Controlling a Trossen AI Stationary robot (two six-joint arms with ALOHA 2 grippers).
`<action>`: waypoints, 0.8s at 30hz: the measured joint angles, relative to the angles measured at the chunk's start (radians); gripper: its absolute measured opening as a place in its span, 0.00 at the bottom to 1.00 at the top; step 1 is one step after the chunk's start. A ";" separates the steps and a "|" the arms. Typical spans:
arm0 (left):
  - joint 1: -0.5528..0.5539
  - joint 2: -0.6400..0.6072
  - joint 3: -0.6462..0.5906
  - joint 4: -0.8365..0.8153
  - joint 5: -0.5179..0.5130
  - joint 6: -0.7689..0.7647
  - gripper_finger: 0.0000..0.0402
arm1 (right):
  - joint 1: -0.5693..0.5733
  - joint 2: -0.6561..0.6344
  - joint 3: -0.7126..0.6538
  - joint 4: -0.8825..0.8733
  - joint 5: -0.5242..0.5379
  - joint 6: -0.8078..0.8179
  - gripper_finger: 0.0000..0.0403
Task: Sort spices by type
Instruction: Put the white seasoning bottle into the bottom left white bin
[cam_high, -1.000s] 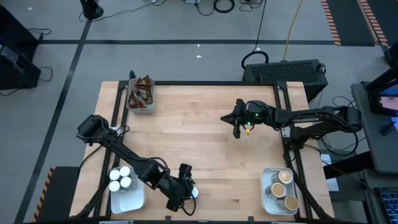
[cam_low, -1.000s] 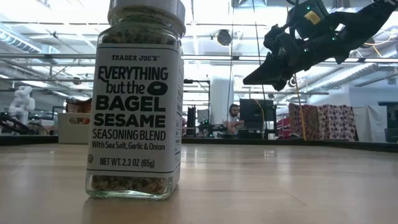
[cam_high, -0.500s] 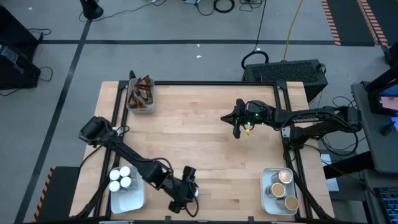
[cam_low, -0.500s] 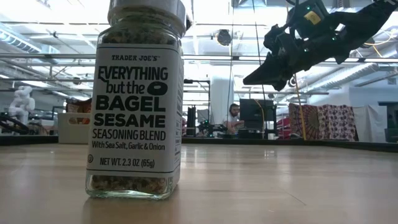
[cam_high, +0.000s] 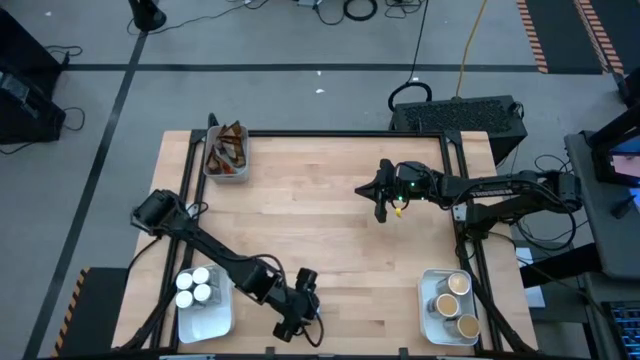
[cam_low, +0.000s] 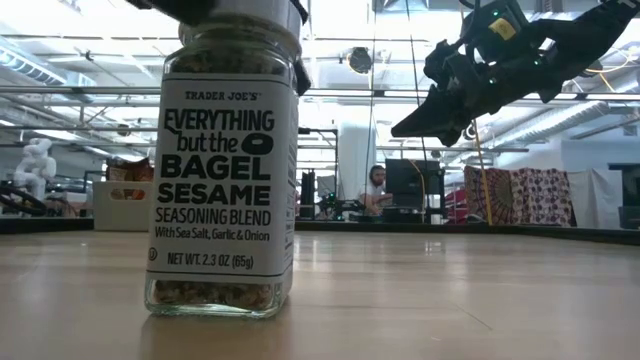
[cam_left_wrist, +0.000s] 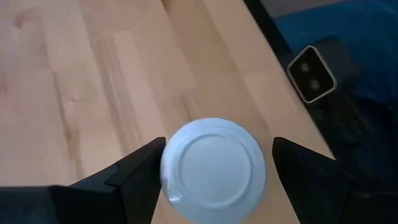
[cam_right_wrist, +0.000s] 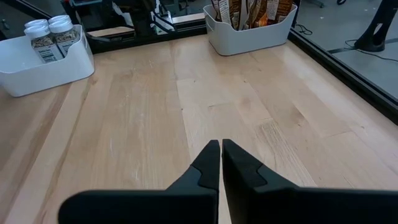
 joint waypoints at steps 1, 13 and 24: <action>0.003 0.001 0.000 0.002 0.010 0.000 0.73 | 0.000 0.000 0.000 0.000 0.000 0.000 0.00; 0.008 0.000 0.000 0.005 0.036 -0.001 0.60 | 0.000 0.000 0.000 -0.001 0.000 0.000 0.00; 0.008 -0.016 0.018 -0.075 0.039 -0.001 0.53 | 0.000 0.000 0.000 -0.001 0.000 0.000 0.00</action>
